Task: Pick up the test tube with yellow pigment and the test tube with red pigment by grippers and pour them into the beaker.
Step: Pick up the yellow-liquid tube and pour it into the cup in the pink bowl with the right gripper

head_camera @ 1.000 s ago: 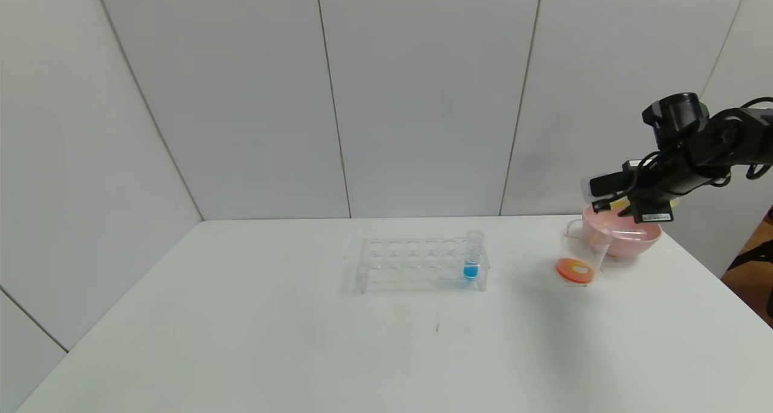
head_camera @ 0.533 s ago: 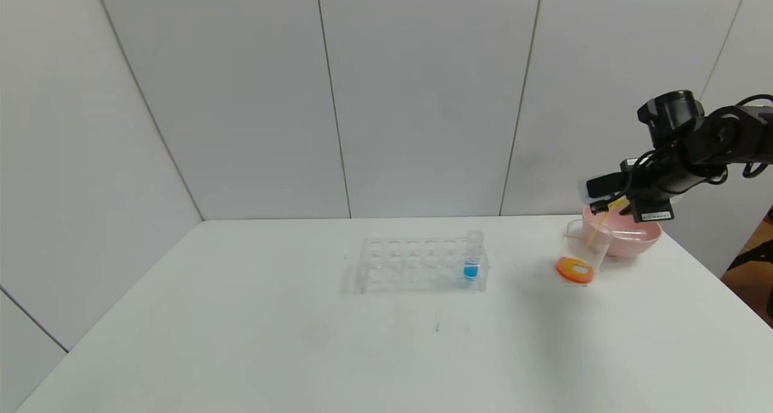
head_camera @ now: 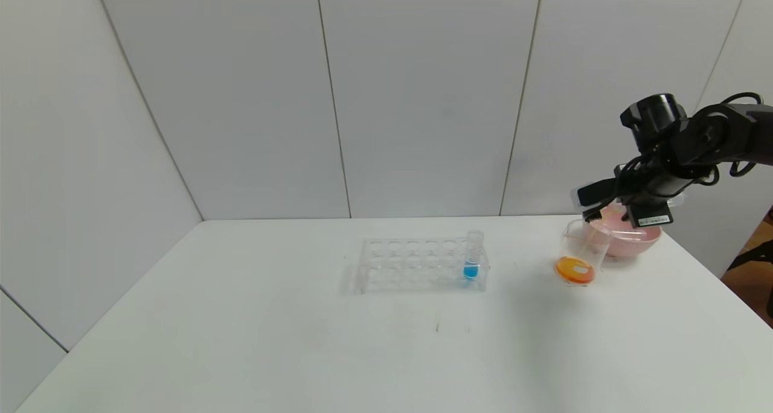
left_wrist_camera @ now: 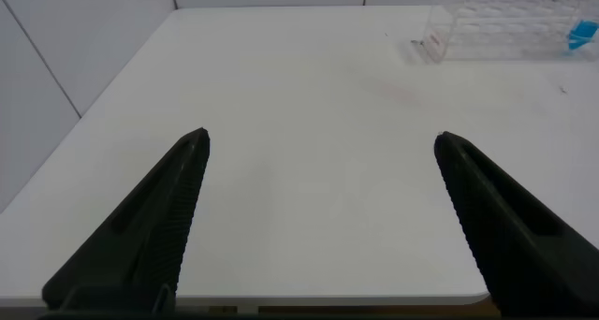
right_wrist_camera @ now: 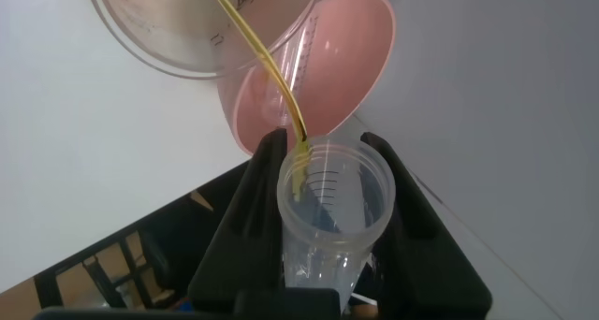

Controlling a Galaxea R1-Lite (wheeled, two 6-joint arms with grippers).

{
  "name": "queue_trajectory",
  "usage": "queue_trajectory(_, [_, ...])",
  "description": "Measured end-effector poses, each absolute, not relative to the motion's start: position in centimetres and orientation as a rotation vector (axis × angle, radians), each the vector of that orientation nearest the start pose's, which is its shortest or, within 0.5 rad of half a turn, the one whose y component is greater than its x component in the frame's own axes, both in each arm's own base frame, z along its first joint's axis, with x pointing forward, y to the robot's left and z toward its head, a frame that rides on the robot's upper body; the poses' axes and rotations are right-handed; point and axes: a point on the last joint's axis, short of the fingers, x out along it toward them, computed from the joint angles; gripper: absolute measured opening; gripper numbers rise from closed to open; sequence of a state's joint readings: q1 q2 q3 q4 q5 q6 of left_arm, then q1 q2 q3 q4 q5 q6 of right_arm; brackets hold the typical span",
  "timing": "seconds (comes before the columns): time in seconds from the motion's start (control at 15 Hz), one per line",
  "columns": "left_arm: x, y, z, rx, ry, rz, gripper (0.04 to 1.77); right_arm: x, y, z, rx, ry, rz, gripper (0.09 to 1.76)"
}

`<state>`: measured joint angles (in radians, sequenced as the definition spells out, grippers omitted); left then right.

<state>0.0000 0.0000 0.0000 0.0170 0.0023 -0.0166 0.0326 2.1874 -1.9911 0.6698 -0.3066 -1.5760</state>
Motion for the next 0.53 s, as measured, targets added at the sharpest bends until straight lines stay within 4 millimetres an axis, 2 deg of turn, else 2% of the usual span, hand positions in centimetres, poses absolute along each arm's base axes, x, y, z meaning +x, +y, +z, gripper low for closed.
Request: queue_trajectory(0.53, [-2.28,0.01,7.37,-0.017,0.017,0.003,1.72,42.14,1.21,21.04,-1.627,0.918,0.464,0.59])
